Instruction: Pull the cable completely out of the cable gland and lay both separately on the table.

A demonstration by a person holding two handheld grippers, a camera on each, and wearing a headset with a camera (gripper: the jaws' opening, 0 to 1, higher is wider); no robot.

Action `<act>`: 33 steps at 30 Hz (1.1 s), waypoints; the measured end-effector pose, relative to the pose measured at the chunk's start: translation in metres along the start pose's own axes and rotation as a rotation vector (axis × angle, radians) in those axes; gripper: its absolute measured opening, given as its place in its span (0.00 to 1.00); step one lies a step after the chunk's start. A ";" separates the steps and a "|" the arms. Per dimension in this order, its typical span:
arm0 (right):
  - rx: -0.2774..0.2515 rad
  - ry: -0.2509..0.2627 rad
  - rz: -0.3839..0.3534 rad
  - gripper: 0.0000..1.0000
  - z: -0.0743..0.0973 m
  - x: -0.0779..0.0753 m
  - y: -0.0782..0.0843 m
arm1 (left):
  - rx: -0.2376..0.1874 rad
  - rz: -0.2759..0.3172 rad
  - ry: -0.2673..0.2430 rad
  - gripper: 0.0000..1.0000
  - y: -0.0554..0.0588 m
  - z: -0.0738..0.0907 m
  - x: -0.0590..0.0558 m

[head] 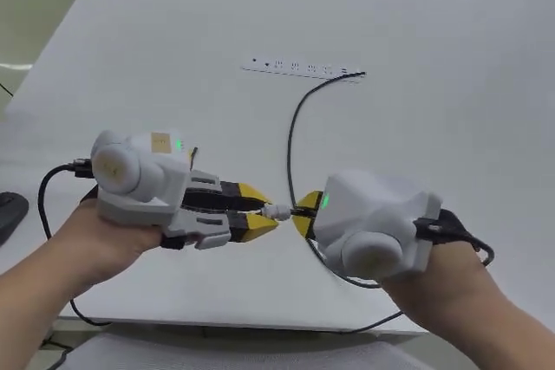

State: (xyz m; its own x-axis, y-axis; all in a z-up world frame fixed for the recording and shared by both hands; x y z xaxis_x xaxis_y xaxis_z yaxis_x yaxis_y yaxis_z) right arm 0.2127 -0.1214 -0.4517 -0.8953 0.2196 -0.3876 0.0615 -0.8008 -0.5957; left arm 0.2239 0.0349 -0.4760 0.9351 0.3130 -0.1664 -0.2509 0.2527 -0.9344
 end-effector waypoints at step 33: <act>0.102 0.172 -0.525 0.00 -0.009 -0.006 0.087 | -0.033 0.025 -0.035 0.15 -0.003 0.002 0.002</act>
State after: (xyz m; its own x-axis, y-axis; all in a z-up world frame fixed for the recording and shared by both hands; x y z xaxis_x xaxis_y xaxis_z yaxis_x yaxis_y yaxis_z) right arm 0.2278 -0.1876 -0.5075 -0.7090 0.6842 -0.1709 -0.4239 -0.6071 -0.6720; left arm 0.2263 0.0366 -0.4730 0.9192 0.3505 -0.1798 -0.2656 0.2144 -0.9399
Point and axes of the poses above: the centre of the closed fingertips' face, and the gripper's own axes: z roughly backward along the fingers, x roughly to its left, y roughly out of its underside, the point moved 10 cm from there along z, roughly backward along the fingers, and after that the axes turned 2 degrees about -x, right-handed, at the moved point
